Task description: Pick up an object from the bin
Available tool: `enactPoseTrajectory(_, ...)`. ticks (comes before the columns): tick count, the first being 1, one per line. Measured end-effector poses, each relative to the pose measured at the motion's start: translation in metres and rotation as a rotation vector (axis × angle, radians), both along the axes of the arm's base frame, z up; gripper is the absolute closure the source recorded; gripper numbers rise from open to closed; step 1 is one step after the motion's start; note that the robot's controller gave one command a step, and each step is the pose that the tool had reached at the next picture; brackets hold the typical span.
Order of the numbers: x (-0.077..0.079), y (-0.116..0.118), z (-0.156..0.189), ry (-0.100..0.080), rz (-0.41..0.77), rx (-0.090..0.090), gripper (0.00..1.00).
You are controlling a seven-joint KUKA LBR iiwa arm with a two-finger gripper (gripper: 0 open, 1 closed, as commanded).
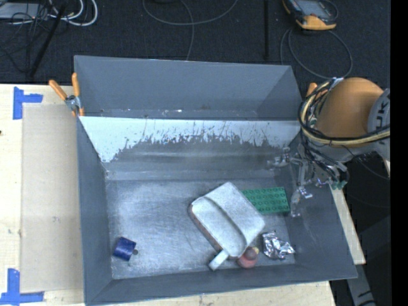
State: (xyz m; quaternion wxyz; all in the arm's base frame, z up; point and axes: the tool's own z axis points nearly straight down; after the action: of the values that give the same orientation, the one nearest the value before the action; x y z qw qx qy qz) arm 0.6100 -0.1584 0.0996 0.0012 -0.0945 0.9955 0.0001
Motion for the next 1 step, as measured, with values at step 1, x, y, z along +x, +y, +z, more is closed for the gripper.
enactPoseTrajectory(1, -0.0065, 0.0077, -0.0278, 0.002, 0.122, 0.007, 0.00)
